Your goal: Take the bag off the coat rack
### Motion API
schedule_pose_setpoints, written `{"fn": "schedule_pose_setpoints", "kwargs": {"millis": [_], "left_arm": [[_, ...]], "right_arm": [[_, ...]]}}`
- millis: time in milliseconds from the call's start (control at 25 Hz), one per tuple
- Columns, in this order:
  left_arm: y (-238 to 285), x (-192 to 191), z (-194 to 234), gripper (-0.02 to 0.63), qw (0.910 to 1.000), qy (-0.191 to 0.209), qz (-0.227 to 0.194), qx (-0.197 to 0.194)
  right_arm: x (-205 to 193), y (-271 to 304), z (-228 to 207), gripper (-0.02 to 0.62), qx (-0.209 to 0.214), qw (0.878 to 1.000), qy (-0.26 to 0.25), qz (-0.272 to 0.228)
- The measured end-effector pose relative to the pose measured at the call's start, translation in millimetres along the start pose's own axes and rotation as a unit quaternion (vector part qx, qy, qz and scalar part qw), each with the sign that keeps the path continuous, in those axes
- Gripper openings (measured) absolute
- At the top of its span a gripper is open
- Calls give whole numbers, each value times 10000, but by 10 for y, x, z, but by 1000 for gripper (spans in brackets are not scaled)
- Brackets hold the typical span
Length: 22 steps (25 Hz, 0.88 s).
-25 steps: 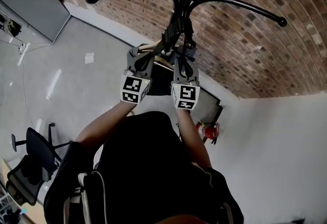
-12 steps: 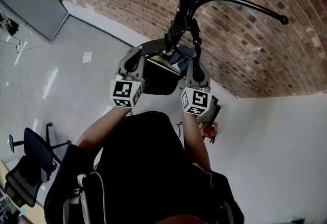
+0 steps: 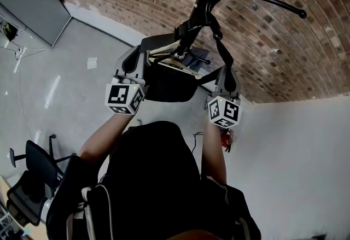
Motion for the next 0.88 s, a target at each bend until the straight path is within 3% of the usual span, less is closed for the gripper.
{"fn": "schedule_pose_setpoints", "kwargs": {"millis": [360, 880], "left_arm": [[-37, 154, -17, 21, 9998, -135, -116, -40], [-59, 452, 79, 23, 9973, -616, -367, 127]], "right_arm": [[200, -115, -125, 20, -175, 9998, 18, -118], [464, -236, -307, 20, -489, 9967, 468, -443]]}}
Point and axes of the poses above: the fingertips, and each gripper's own axes: y forward along the fingers, z to its left, x out of its top, the point moved 1 cm from there along -y, backward along the fingers, and after that the axes turned 8 degrees about -z, right-handed, at the moved point
